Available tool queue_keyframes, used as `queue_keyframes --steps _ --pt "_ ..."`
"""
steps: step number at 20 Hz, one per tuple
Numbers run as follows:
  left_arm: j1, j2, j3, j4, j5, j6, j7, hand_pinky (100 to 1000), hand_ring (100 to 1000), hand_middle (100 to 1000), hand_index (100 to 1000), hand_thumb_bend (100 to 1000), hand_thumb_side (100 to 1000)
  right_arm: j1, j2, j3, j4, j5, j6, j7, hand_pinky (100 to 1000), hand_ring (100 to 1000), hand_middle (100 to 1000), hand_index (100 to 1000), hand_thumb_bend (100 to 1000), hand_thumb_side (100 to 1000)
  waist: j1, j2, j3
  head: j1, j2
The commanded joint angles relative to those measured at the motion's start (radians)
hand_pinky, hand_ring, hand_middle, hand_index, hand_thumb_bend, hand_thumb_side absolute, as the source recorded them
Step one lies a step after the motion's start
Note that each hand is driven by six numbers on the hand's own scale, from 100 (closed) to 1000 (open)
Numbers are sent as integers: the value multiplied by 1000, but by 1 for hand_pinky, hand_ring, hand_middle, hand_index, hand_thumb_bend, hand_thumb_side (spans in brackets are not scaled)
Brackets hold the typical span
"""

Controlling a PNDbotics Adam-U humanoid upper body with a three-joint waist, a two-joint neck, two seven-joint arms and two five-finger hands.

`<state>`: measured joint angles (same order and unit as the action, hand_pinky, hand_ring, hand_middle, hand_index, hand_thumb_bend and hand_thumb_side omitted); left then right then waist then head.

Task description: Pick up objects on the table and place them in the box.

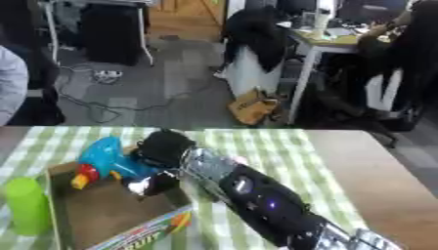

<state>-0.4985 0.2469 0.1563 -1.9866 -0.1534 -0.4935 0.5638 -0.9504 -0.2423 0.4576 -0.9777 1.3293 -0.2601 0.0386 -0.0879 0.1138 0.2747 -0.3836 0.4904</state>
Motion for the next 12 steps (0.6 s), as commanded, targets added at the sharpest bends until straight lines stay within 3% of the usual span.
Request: queue_keyframes --steps 1,8,12 --pt "-18 20 -4 -13 3 -2 -2 902 907 899 909 188 1000 -32 -18 -7 -16 3 -36 11 506 511 514 647 100 1000 14 -12 0 -1 5" --pt "-17 17 -5 -13 4 -2 -4 902 907 898 909 187 1000 -41 -17 -19 -9 -36 -73 35 595 601 613 695 100 1000 14 -9 2 -6 6" --pt "-20 17 -6 -13 5 -4 -5 902 908 898 909 188 1000 -49 -19 -23 -1 -68 -89 46 807 772 753 777 199 1000 14 -5 4 -12 4"
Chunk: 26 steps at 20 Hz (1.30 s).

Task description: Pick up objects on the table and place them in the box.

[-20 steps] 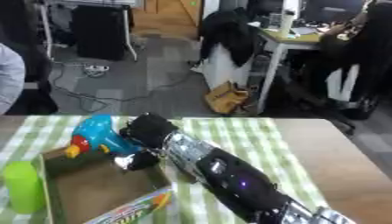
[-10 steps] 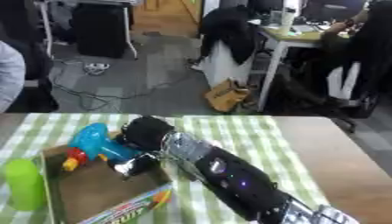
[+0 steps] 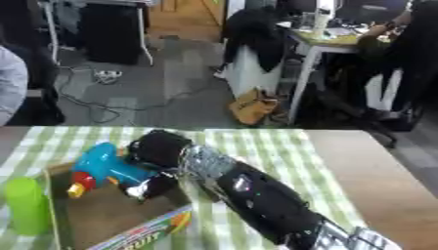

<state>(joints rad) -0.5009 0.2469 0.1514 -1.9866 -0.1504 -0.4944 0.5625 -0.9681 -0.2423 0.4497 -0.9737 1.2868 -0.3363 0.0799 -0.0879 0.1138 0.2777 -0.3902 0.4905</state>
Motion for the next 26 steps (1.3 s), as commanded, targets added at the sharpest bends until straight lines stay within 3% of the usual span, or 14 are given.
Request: queue_keyframes --steps 1,4,8,11,19,22,26 --pt "-18 17 -1 -13 2 -3 -4 902 908 898 909 188 1000 -33 -19 -17 -2 -32 -17 7 830 794 771 789 215 1000 14 -4 1 -7 3" --pt "-20 17 -2 -13 4 -5 -6 902 908 898 909 188 1000 -45 -20 -30 10 -43 -25 7 979 970 917 887 428 1000 16 -2 4 -15 1" --pt "-21 15 -3 -13 7 -5 -9 902 908 898 908 187 1000 -57 -19 -51 44 -28 -59 36 1000 1000 978 945 625 1000 19 1 7 -26 0" --pt "-22 15 -1 -13 9 -5 -10 901 908 897 909 187 1000 -63 -17 -69 64 -14 -82 69 1000 1000 984 956 631 1000 21 1 7 -30 1" --pt "-20 15 1 -13 9 -6 -9 901 907 897 908 187 1000 -66 -22 -79 38 -39 -83 90 1000 1000 971 944 593 1000 26 -1 2 -31 2" --pt "-17 20 4 -13 6 -5 -7 901 907 896 908 187 1000 -61 -50 -75 -49 -85 -60 79 1000 990 958 931 499 1000 27 -5 -6 -27 7" --pt "-13 27 7 -13 1 -4 -3 901 907 896 908 187 1000 -26 -113 -67 -243 -207 8 89 988 954 942 928 483 1000 25 -10 -18 -17 9"
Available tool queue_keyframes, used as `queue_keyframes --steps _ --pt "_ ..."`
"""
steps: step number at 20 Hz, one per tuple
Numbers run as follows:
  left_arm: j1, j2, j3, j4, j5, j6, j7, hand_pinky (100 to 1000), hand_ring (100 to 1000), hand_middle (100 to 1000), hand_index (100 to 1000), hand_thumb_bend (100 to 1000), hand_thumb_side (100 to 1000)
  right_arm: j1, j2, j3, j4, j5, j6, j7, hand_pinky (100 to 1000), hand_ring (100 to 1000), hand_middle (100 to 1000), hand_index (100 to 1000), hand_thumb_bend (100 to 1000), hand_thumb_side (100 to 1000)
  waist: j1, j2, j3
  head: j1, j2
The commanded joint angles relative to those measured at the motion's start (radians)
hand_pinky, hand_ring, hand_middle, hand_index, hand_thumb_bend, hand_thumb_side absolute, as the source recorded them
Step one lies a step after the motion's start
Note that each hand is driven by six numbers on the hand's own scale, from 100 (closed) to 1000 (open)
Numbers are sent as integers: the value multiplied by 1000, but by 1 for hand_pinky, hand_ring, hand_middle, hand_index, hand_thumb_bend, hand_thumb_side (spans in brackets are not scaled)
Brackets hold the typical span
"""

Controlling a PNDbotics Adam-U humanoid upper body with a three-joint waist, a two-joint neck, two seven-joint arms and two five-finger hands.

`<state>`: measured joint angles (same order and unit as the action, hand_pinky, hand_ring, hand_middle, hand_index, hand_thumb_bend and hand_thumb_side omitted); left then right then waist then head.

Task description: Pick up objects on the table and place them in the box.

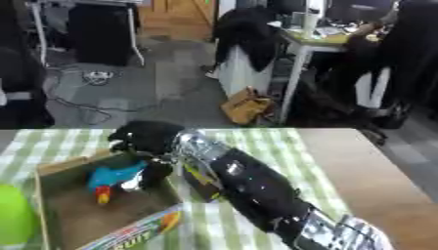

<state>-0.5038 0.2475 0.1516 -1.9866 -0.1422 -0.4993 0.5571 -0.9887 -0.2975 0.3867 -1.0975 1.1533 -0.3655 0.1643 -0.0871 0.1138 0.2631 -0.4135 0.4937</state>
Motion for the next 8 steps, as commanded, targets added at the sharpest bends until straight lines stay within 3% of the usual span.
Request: queue_keyframes --steps 1,8 --pt "-9 27 8 -13 -8 1 4 901 907 896 908 187 1000 7 -78 -7 -175 -119 59 14 988 954 942 928 483 1000 24 -10 -6 9 6" --pt "-4 34 12 -13 -14 4 9 901 908 896 909 186 1000 117 -214 -77 -552 -386 222 97 947 883 910 922 435 1000 32 -15 -33 27 7"
